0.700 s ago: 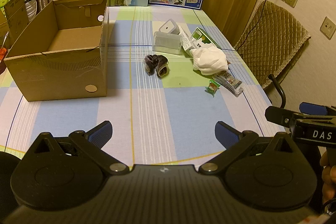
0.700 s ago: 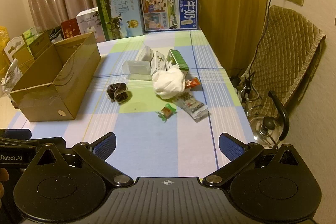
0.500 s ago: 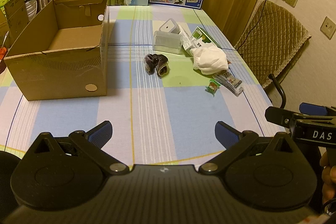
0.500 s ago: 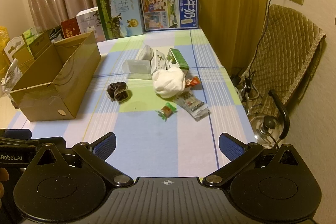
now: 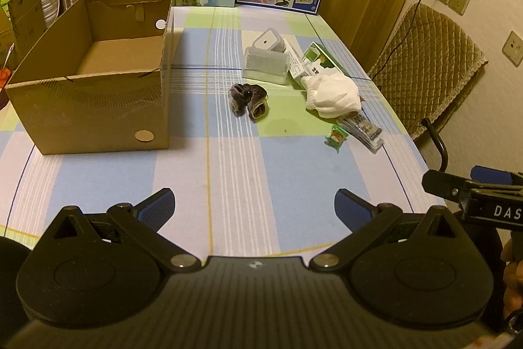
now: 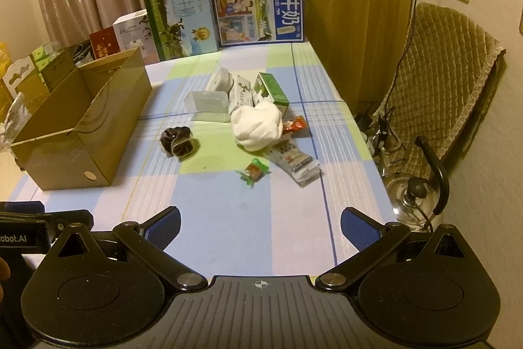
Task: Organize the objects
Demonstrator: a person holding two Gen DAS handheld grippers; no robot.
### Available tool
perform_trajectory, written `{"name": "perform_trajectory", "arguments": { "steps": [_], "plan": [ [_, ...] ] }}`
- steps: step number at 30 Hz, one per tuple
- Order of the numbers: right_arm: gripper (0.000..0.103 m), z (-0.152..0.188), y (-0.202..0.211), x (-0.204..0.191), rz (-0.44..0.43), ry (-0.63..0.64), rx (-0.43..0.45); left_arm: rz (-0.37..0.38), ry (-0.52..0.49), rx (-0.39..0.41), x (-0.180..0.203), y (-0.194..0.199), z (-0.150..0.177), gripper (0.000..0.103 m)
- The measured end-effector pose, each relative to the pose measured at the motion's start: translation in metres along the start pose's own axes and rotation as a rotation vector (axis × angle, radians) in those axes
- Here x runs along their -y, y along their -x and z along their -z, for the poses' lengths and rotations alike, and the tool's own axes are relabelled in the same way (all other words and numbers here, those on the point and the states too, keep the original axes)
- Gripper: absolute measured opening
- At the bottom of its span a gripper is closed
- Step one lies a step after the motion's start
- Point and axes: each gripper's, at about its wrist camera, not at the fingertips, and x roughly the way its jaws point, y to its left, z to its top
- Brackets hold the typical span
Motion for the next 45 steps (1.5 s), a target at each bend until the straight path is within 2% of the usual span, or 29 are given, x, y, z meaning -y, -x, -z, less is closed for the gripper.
{"name": "perform_trajectory", "arguments": {
  "steps": [13,17,25,27,29,31,34,40,45],
  "plan": [
    [0.101,-0.014,-0.013,0.019,0.02,-0.004,0.017,0.022,-0.019,0.035,0.0,-0.026,-0.016,0.102],
    [0.101,-0.022,-0.021,0.027,0.012,0.012,0.024,0.036,-0.085,0.044,0.011,-0.036,-0.02,0.102],
    [0.101,-0.04,-0.047,0.051,-0.029,0.072,-0.011,0.048,-0.142,0.01,0.037,-0.067,-0.03,0.102],
    [0.098,-0.047,-0.055,0.057,-0.044,0.1,-0.028,0.054,-0.139,0.003,0.041,-0.076,-0.033,0.102],
    [0.089,-0.053,-0.064,0.062,-0.058,0.123,-0.047,0.062,-0.136,0.003,0.046,-0.086,-0.035,0.102],
    [0.086,-0.058,-0.076,0.067,-0.071,0.152,-0.07,0.066,-0.144,0.004,0.052,-0.096,-0.037,0.101],
    [0.082,-0.065,-0.094,0.072,-0.092,0.2,-0.11,0.075,-0.167,-0.001,0.061,-0.111,-0.041,0.094],
    [0.071,-0.074,-0.127,0.08,-0.113,0.257,-0.158,0.109,-0.217,-0.014,0.078,-0.144,-0.048,0.088],
    [0.069,-0.077,-0.148,0.084,-0.121,0.28,-0.192,0.138,-0.269,-0.029,0.09,-0.172,-0.053,0.08]
  ]
}}
